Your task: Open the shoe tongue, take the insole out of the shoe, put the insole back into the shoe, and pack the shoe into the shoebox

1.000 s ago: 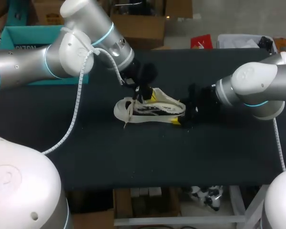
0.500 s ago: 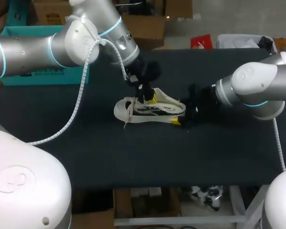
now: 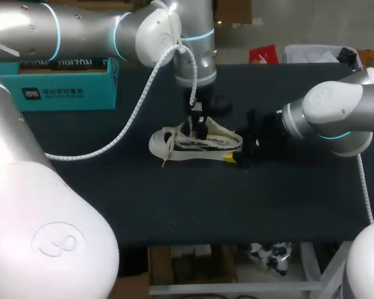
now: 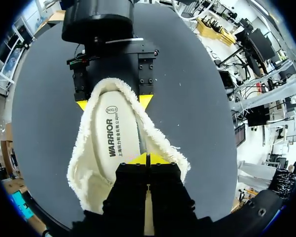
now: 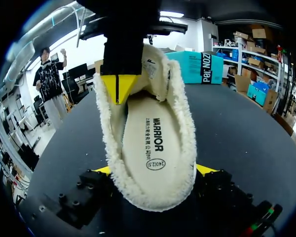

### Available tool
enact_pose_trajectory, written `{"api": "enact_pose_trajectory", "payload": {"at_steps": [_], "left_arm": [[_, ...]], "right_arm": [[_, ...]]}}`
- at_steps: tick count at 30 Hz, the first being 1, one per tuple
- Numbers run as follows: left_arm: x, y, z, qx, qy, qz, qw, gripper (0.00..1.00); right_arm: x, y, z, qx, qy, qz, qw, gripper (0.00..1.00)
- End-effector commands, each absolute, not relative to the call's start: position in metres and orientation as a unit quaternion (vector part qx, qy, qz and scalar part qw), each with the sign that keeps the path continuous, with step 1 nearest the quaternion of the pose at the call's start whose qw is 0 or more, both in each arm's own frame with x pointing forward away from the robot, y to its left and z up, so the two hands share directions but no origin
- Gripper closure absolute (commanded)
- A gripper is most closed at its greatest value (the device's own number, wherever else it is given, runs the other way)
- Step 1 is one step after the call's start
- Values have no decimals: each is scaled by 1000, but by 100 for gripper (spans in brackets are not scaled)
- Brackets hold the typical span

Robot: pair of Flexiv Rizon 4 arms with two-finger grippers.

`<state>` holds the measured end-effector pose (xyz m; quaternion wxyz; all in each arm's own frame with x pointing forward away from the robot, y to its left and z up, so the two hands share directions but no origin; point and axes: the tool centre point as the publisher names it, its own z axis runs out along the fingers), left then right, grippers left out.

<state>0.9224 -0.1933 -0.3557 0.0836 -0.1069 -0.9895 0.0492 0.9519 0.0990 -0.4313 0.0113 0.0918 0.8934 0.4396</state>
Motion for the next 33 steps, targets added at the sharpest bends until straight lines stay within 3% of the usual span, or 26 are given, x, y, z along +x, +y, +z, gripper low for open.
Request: {"api": "enact_pose_trajectory", "payload": {"at_steps": [1, 18, 33], "left_arm": [[918, -190, -364, -110, -990, -9, 85, 100], [905, -167, -393, -65, -998, 26, 8, 100], [930, -168, -386, -47, -997, 62, -12, 100]], "right_arm": [[953, 98, -439, 92, 893, 440, 11, 100], [953, 98, -439, 92, 893, 440, 11, 100], [953, 98, -439, 92, 893, 440, 11, 100]]}}
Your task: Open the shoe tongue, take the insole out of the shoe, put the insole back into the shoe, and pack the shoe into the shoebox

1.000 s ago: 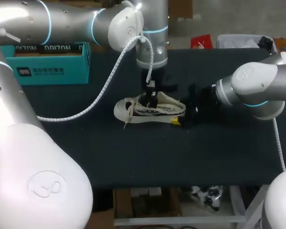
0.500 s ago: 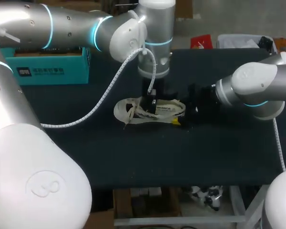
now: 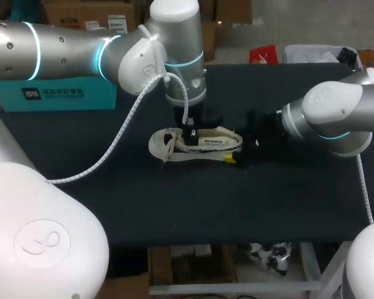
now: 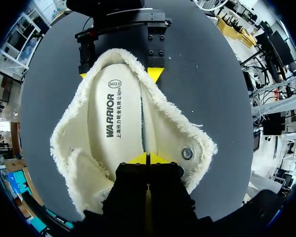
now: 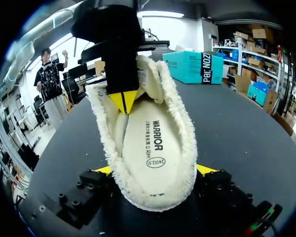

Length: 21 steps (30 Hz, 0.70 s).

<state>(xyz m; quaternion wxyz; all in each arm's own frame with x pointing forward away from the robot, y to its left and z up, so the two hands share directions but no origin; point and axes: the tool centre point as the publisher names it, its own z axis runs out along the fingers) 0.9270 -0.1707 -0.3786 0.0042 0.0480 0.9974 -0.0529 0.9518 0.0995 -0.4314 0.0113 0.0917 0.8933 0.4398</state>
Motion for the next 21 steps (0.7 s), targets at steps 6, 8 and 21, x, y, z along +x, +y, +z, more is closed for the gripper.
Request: {"api": "enact_pose_trajectory", "payload": {"at_steps": [6, 8, 21], "left_arm": [[942, -179, -386, 46, 997, -66, 17, 100], [944, -181, -386, 49, 997, -66, 8, 100], [932, -186, -400, 66, 996, -51, -12, 100]], "right_arm": [[953, 98, -439, 92, 893, 440, 11, 100], [953, 98, -439, 92, 893, 440, 11, 100], [953, 98, -439, 92, 893, 440, 11, 100]]}}
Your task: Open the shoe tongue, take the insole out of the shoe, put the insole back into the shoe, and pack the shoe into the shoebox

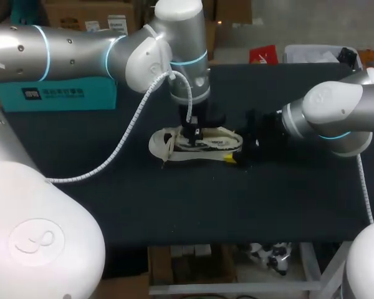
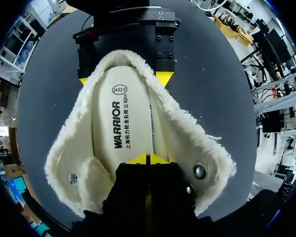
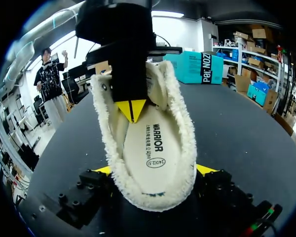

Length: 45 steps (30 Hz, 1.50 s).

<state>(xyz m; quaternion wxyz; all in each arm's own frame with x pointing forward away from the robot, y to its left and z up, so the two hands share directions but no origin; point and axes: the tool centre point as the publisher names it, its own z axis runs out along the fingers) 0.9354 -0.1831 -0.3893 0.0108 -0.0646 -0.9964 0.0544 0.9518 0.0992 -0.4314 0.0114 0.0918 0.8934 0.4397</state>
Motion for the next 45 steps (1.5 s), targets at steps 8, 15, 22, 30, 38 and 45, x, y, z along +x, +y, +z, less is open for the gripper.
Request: {"api": "enact_pose_trajectory", "payload": {"at_steps": [8, 15, 22, 30, 38, 45], "left_arm": [[920, -182, -410, -63, -997, 41, 5, 100], [926, -183, -427, -46, -998, 37, -14, 100], [922, -182, -425, -57, -997, 43, -18, 100], [921, -183, -431, -59, -997, 40, -29, 80], [929, -184, -443, -50, -997, 36, -52, 75], [944, -186, -462, -47, -996, 34, -62, 72]], "right_arm": [[953, 98, -439, 92, 893, 440, 11, 100], [953, 98, -439, 92, 893, 440, 11, 100], [953, 98, -439, 92, 893, 440, 11, 100], [953, 98, -439, 92, 893, 440, 11, 100], [953, 98, -439, 92, 893, 440, 11, 100], [953, 98, -439, 92, 893, 440, 11, 100]]}}
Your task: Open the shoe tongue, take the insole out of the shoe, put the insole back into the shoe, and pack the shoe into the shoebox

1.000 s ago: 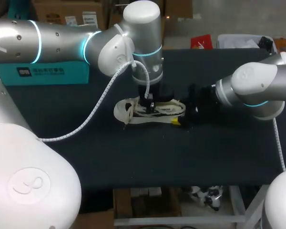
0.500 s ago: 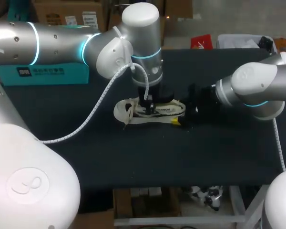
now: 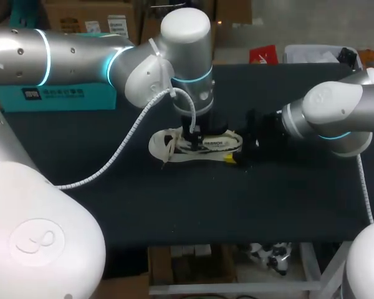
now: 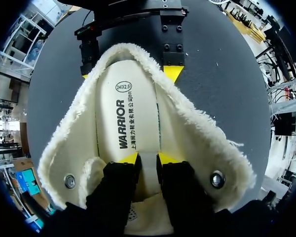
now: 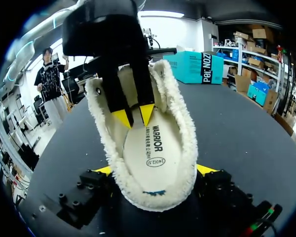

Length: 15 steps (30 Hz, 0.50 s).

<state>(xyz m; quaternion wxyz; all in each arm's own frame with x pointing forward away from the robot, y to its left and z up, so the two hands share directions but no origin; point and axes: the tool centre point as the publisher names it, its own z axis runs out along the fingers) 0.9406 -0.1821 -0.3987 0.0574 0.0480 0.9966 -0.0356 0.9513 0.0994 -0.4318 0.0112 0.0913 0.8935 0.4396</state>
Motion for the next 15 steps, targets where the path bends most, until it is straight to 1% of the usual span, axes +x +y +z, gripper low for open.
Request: {"api": "enact_pose_trajectory", "payload": {"at_steps": [1, 2, 5, 8, 10, 15], "left_arm": [[948, -186, -465, 47, 996, -32, 66, 70], [951, -186, -467, 46, 996, -32, 68, 67], [960, -187, -471, 45, 995, -32, 77, 67], [968, -188, -475, 45, 995, -27, 89, 69], [974, -189, -478, 45, 994, -25, 93, 74], [986, -191, -486, 46, 993, -20, 104, 72]], "right_arm": [[953, 98, -439, 92, 893, 440, 11, 100], [953, 98, -439, 92, 893, 440, 11, 100], [953, 98, -439, 92, 893, 440, 11, 100], [953, 98, -439, 92, 893, 440, 11, 100], [953, 98, -439, 92, 893, 440, 11, 100], [953, 98, -439, 92, 893, 440, 11, 100]]}}
